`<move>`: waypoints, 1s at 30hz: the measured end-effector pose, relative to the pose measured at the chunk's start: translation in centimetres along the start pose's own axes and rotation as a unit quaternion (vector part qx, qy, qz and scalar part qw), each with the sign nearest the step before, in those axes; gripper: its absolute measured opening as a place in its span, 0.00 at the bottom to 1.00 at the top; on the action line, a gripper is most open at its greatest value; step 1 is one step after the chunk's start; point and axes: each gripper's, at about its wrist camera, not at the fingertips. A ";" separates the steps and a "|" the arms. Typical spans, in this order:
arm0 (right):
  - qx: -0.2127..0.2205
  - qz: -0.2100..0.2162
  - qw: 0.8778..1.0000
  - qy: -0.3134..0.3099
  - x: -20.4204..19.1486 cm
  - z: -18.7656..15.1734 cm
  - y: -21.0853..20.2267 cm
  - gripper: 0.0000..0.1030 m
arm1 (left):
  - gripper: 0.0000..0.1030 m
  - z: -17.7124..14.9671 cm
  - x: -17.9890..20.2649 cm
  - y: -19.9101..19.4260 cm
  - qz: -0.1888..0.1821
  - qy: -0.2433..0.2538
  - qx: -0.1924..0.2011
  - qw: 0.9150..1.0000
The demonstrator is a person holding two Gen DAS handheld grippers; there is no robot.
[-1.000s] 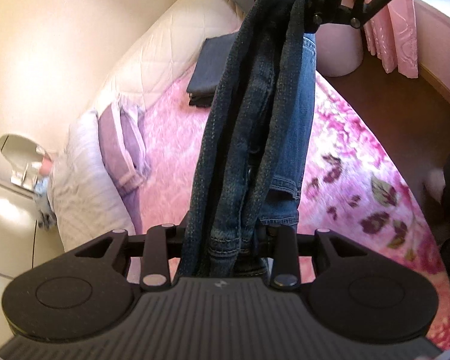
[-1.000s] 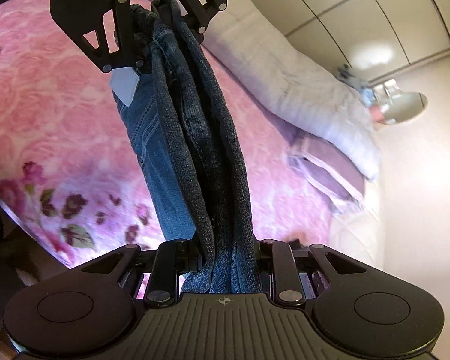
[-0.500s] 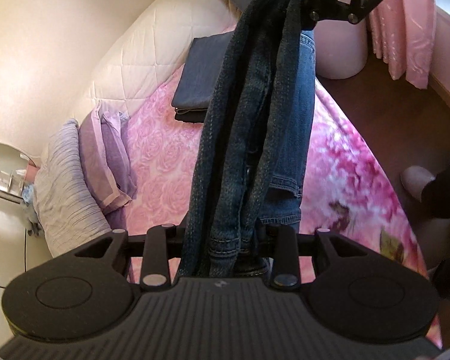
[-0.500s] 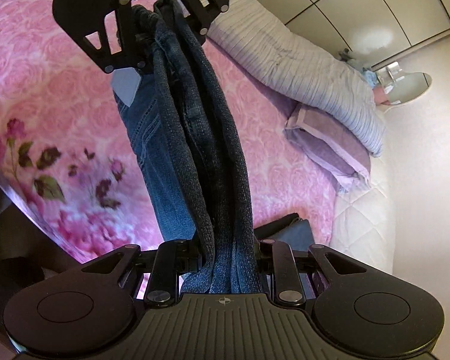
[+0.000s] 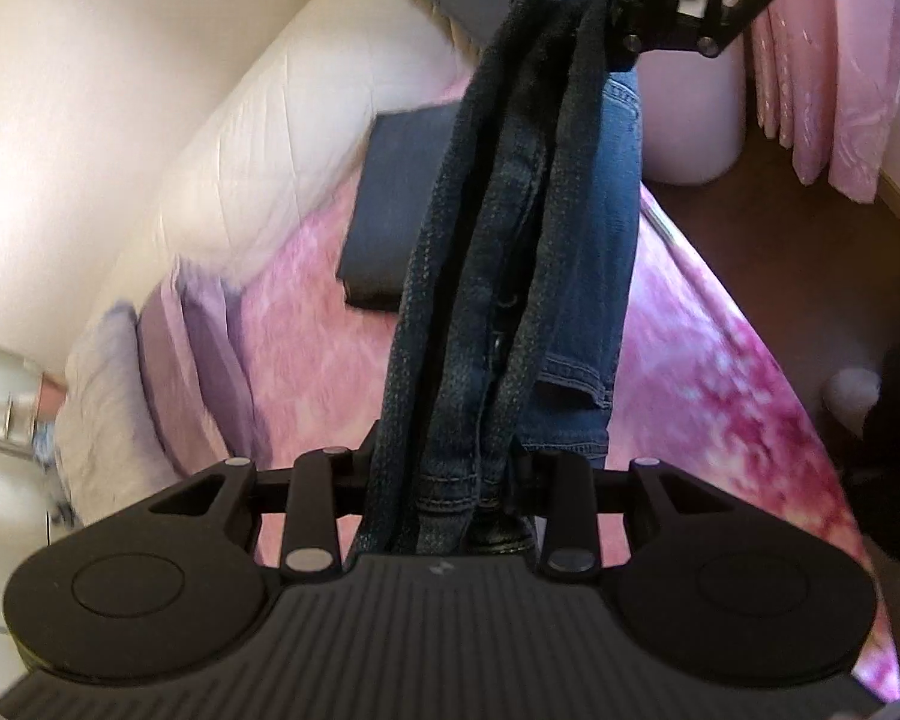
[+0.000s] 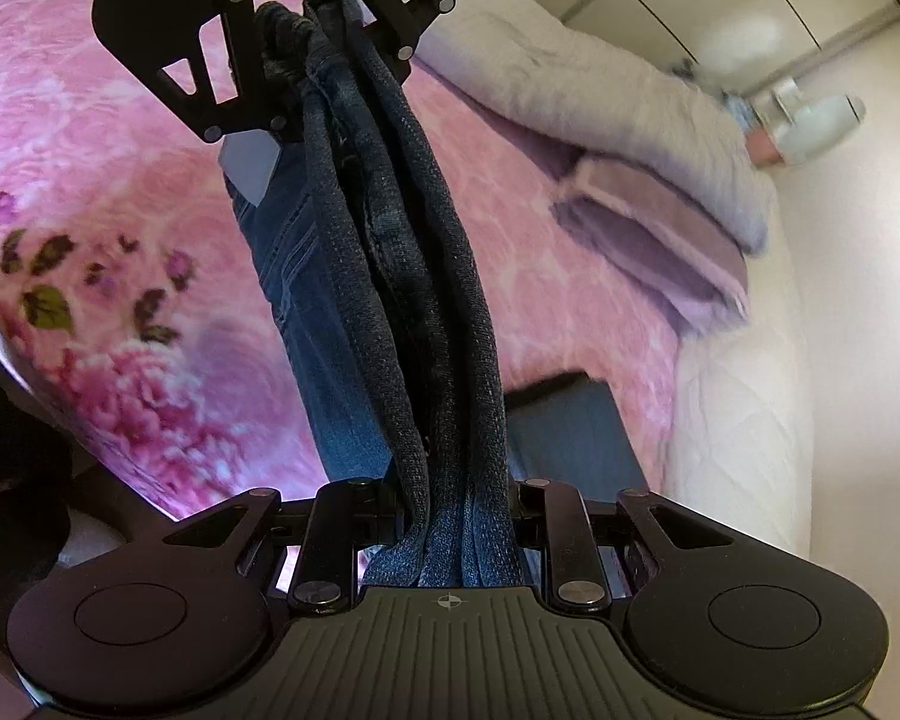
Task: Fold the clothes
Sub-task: 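Carry the hanging jeans stack with both tools over the dark clothes stack, then lower the jeans stack onto the dark clothes stack with both tools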
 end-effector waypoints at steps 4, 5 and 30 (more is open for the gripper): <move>-0.014 -0.024 0.999 0.020 3.8 -1.3 0.8 0.22 | 0.31 3.1 -2.7 2.8 0.003 0.024 0.025 0.999; -0.017 -0.028 0.999 0.027 4.9 -1.7 1.0 0.22 | 0.31 3.9 -3.6 3.6 0.003 0.026 0.029 0.999; 0.005 -0.049 0.993 -0.107 22.9 -21.5 33.9 0.28 | 0.41 16.1 -2.3 40.5 0.078 0.018 -0.062 0.995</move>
Point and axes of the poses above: each gripper's, at about its wrist camera, not at the fingertips, and y roughly the way its jaws point, x to its right, z to its top, and after that the axes turned 10 degrees about y, right-handed
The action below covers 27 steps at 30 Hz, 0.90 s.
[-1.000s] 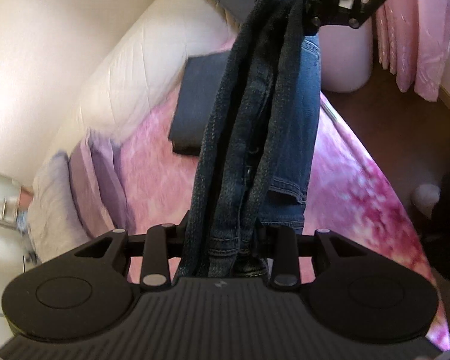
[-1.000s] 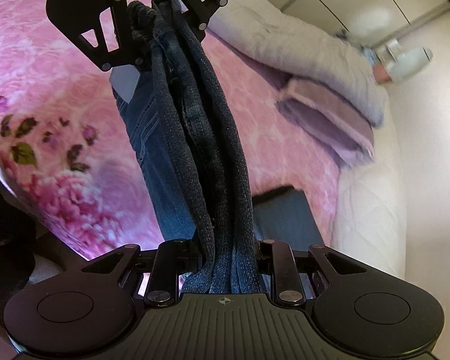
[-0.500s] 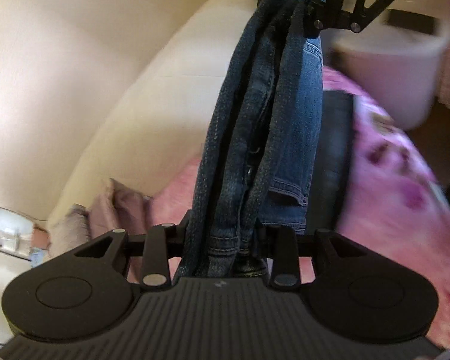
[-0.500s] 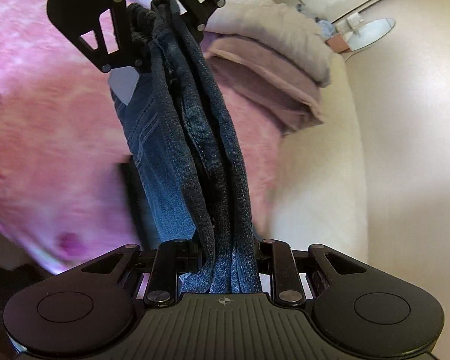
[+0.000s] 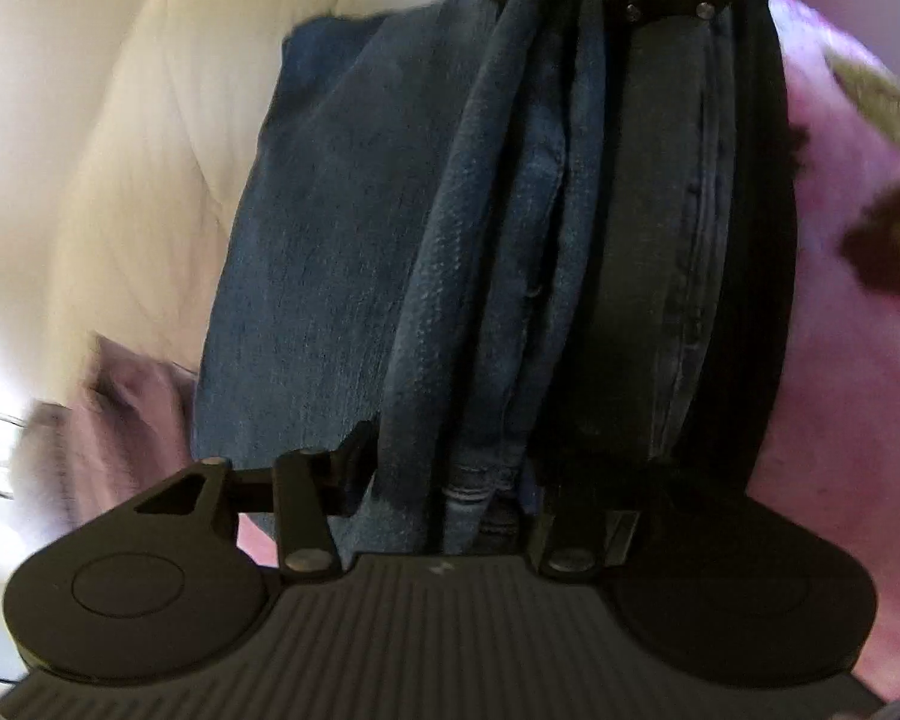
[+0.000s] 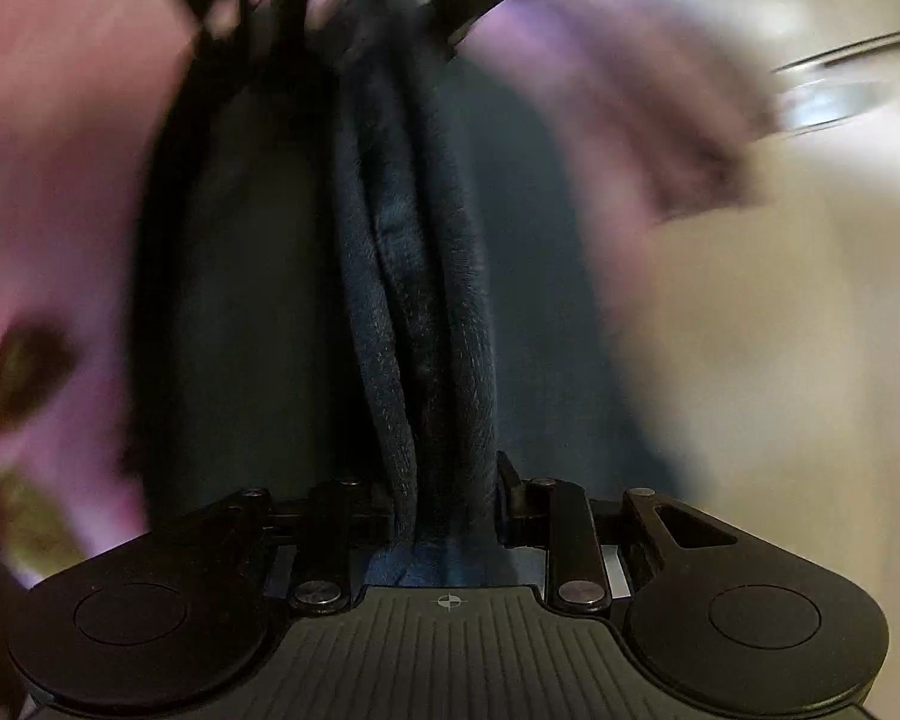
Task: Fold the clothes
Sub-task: 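Lower the jeans stack onto the dark clothes stack with both tools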
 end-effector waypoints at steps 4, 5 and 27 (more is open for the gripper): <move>0.019 -0.032 0.999 0.035 -0.1 -1.5 -1.1 0.37 | 0.47 -2.0 -0.5 -1.9 0.012 -0.019 0.012 1.000; 0.011 -0.032 0.998 0.043 0.2 -1.7 -1.4 0.39 | 0.47 -2.5 -0.6 -2.5 0.012 -0.019 0.015 1.000; -0.033 0.000 0.996 0.081 0.8 -1.6 -4.7 0.38 | 0.39 -3.9 0.0 -4.9 -0.023 -0.041 0.017 0.999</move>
Point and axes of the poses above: each gripper's, at about its wrist camera, not at the fingertips, and y roughly the way its jaws point, x to its right, z to its top, and after that the axes turned 10 degrees about y, right-handed
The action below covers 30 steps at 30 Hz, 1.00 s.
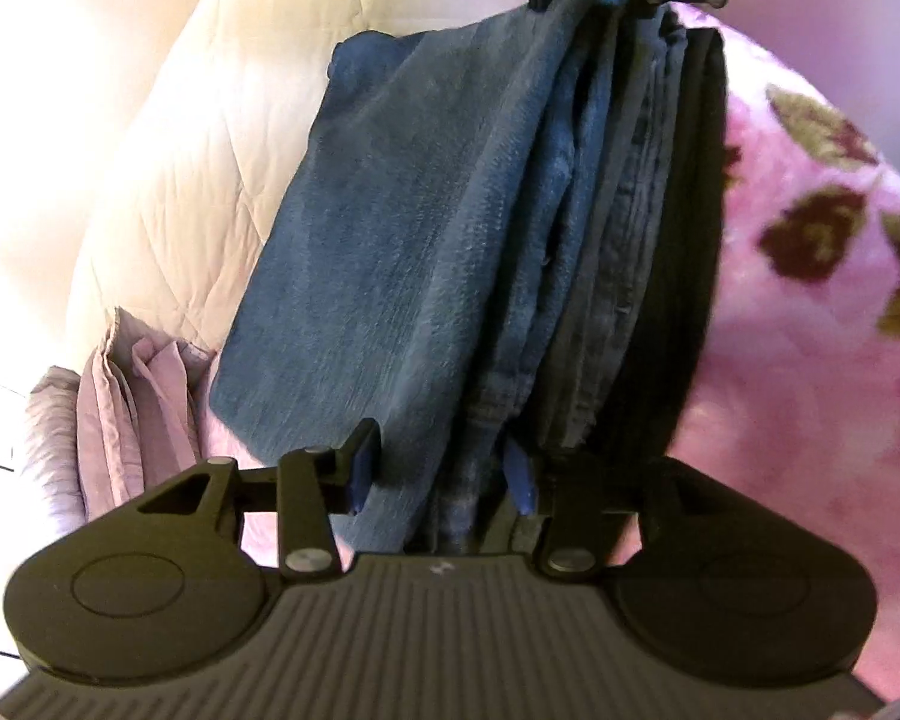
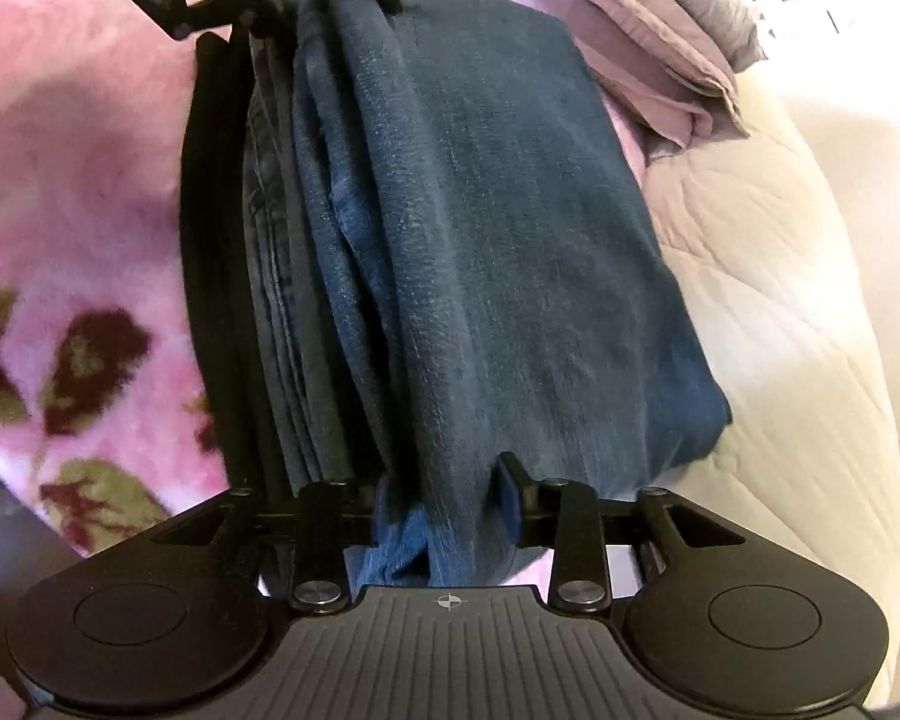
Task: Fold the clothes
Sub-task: 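Lower the jeans stack onto the dark clothes stack with both tools, then open both tools and release the jeans on top of the stack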
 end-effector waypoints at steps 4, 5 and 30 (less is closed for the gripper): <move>-0.021 0.028 0.999 0.022 0.7 0.2 -2.7 0.39 | 0.38 -0.9 -2.3 -3.7 -0.055 -0.068 0.011 0.996; -0.019 0.044 0.998 0.046 1.5 0.4 -3.8 0.39 | 0.38 -0.4 -3.6 -4.0 -0.065 -0.091 0.014 0.994; -0.027 0.085 0.888 0.452 23.5 1.3 13.2 0.13 | 0.12 -2.0 -16.1 11.3 -0.105 -0.285 -0.044 0.952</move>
Point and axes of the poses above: each gripper's, at about its wrist camera, not at the fingertips, and y roughly the way its jaws point, x to its right, z to its top, and after that the axes turned 10 degrees about y, right-handed
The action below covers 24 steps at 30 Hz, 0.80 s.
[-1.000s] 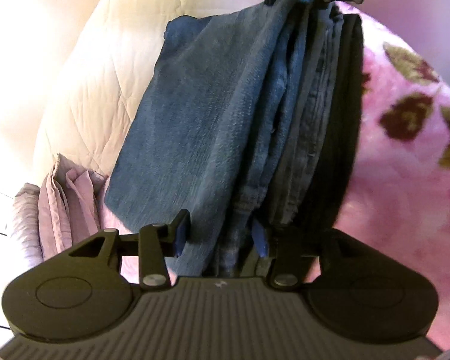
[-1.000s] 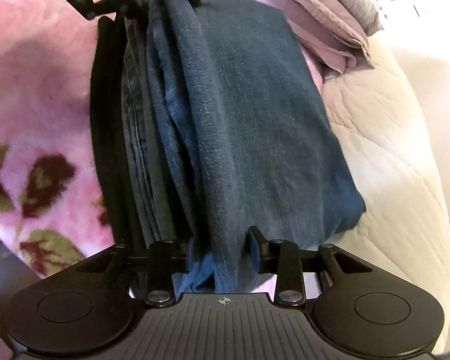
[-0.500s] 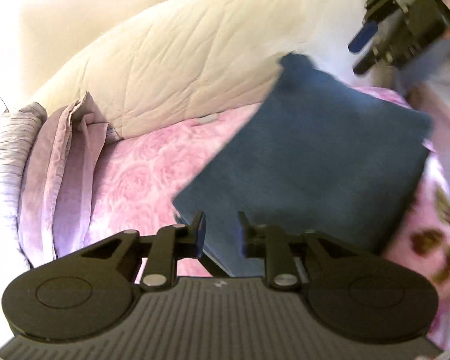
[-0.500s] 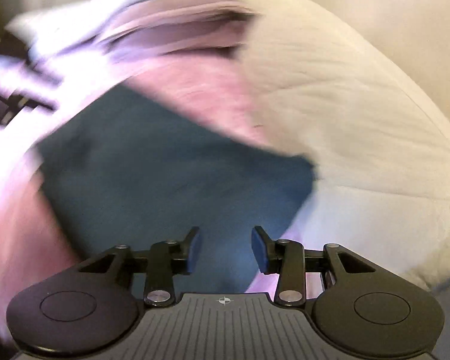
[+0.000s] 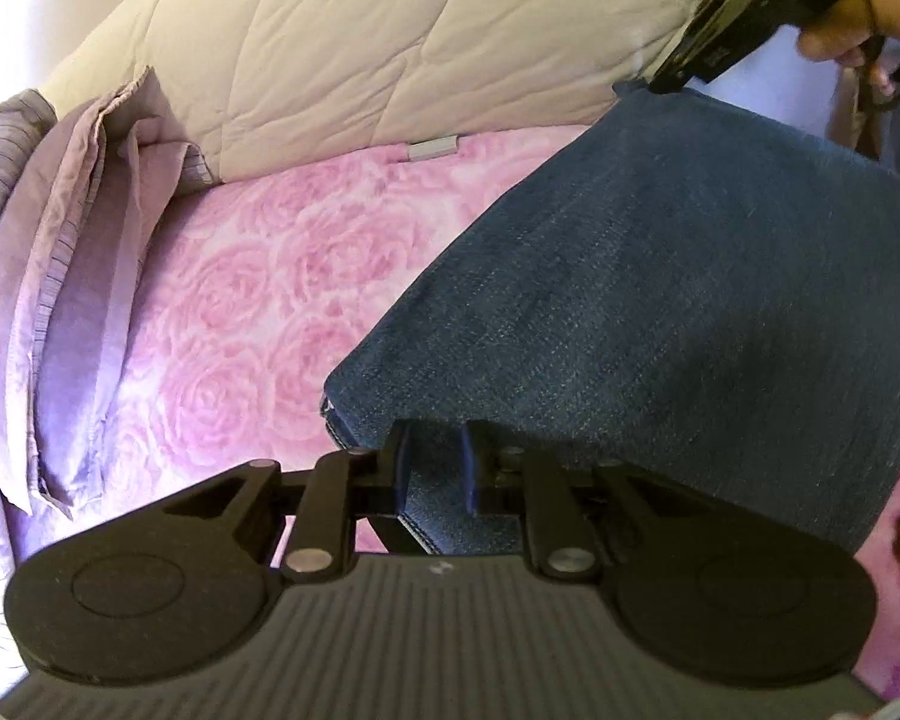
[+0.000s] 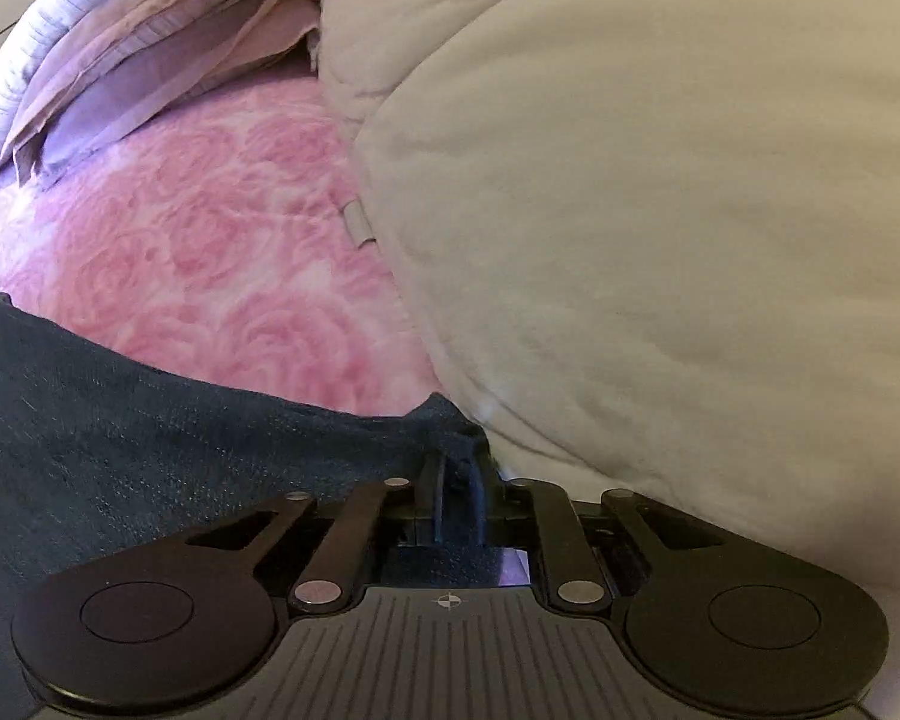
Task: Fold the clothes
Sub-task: 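Open both tools and release the jeans on top of the stack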
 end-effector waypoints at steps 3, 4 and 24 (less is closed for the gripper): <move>0.012 -0.006 1.000 -0.009 -0.5 -0.8 -3.3 0.14 | 0.15 -0.6 -0.7 -1.7 -0.012 -0.027 0.004 1.000; 0.020 -0.003 1.000 -0.008 -1.0 -1.4 -4.5 0.15 | 0.16 -0.9 -1.0 -2.7 -0.011 -0.041 0.006 0.999; -0.017 0.086 0.992 0.087 -6.7 -14.8 -12.7 0.24 | 0.16 -6.3 5.9 -9.3 -0.016 -0.088 0.008 0.996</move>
Point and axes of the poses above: each gripper's, at about its wrist camera, not at the fingertips, and y roughly the way its jaws point, x to its right, z to its top, and after that the axes turned 10 degrees about y, right-handed
